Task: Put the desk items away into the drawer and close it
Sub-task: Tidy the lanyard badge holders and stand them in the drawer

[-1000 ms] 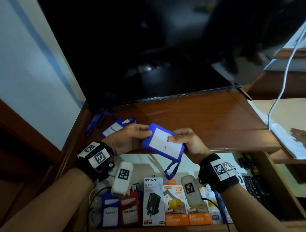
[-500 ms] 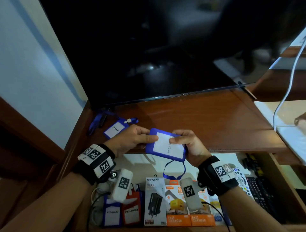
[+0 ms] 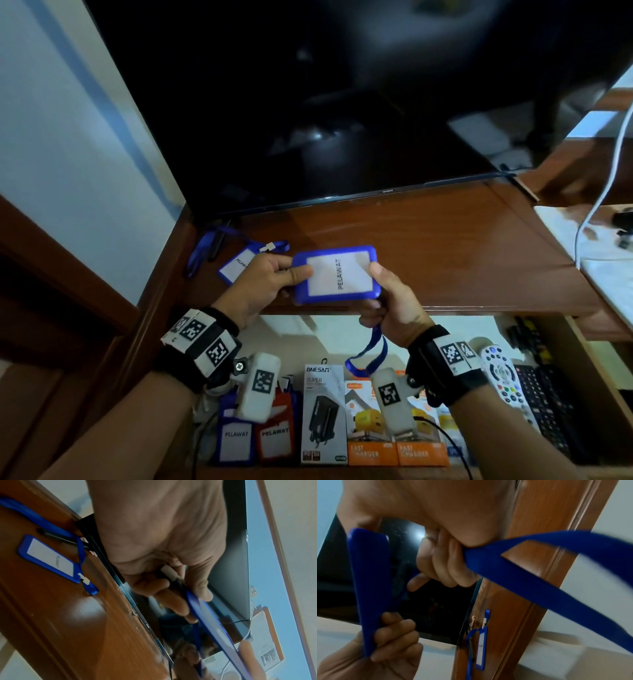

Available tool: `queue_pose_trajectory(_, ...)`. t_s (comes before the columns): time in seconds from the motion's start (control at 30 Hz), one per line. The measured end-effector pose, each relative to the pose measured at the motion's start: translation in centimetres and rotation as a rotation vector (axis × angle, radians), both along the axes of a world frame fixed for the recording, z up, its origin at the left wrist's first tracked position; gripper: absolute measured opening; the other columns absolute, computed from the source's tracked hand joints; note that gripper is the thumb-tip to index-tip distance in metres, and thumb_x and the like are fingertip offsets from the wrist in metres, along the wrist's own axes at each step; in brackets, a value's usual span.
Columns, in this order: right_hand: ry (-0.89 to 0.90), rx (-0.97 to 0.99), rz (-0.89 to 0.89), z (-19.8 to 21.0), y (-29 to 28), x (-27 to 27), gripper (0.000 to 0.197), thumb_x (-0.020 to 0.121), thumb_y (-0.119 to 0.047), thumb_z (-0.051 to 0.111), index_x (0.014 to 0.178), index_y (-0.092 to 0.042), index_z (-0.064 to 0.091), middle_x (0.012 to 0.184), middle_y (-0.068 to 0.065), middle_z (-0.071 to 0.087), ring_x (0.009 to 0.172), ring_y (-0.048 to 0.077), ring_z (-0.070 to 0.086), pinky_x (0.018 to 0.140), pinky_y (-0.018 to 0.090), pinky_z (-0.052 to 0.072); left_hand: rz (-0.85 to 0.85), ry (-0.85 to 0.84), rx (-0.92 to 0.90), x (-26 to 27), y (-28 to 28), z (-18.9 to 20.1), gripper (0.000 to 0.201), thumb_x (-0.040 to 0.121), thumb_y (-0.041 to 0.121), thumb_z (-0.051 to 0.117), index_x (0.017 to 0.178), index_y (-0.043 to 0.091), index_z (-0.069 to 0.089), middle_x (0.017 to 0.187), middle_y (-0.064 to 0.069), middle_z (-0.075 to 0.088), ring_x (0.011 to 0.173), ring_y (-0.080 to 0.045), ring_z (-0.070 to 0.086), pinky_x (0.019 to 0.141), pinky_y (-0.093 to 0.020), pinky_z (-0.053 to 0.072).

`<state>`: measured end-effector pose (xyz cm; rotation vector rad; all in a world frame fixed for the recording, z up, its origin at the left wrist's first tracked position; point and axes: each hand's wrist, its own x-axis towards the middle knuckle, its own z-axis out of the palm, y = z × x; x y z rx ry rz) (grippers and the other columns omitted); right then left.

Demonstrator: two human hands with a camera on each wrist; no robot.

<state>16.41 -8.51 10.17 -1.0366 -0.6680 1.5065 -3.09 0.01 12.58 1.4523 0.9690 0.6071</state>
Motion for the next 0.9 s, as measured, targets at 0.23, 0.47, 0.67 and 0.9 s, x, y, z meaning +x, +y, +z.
queue_pose_trajectory(0.23, -0.186, -0.017, 0.124, 1.2, -0.7, -1.0, 0.063, 0.079, -0.069, 0.051, 0.078, -0.007, 0.061, 0.052, -0.004, 0.017, 0.044, 0.009, 0.011, 0.045, 0.022, 0.007, 0.383, -0.204, 0.016, 0.6, 0.6, -0.6, 0.020, 0.091, 0.018, 0.060, 0.074, 0.014, 0.068, 0.054, 0.002, 0.064, 0.046, -0.011, 0.055, 0.046, -0.017, 0.035)
queue_pose_trajectory(0.47, -0.640, 0.111, 0.274, 3.9, -1.1, -3.0, 0.018, 0.091, -0.011, 0.054, 0.077, -0.005, 0.061, 0.047, -0.008, 0.033, 0.042, 0.007, 0.024, 0.043, 0.023, 0.020, 0.316, 0.333, 0.488, 0.8, -0.1, -2.2, 0.034, 0.085, 0.032, 0.069, 0.067, 0.003, 0.065, 0.060, -0.015, 0.061, 0.058, -0.027, 0.053, 0.060, -0.035, 0.040)
queue_pose_trajectory(0.67, -0.991, 0.178, 0.280, 4.7, 0.0, -1.9, 0.025, 0.090, -0.021, 0.064, 0.070, -0.007, 0.067, 0.052, -0.006, 0.045, 0.047, 0.008, 0.036, 0.050, 0.023, 0.030, -0.092, 0.603, 0.551, 0.1, -0.8, -3.3, 0.029, 0.086, 0.041, 0.065, 0.081, 0.013, 0.071, 0.067, -0.008, 0.065, 0.064, -0.024, 0.057, 0.061, -0.037, 0.044)
queue_pose_trajectory(0.9, -1.101, 0.155, 0.328, 3.0, 0.6, -0.9, 0.013, 0.083, -0.014, 0.071, 0.072, -0.008, 0.068, 0.057, -0.014, 0.058, 0.054, -0.005, 0.052, 0.056, 0.010, 0.038, -0.407, 0.520, 0.251, -1.3, -1.6, -3.6, 0.014, 0.085, 0.022, 0.069, 0.081, 0.008, 0.072, 0.081, -0.007, 0.072, 0.077, -0.022, 0.067, 0.076, -0.041, 0.054)
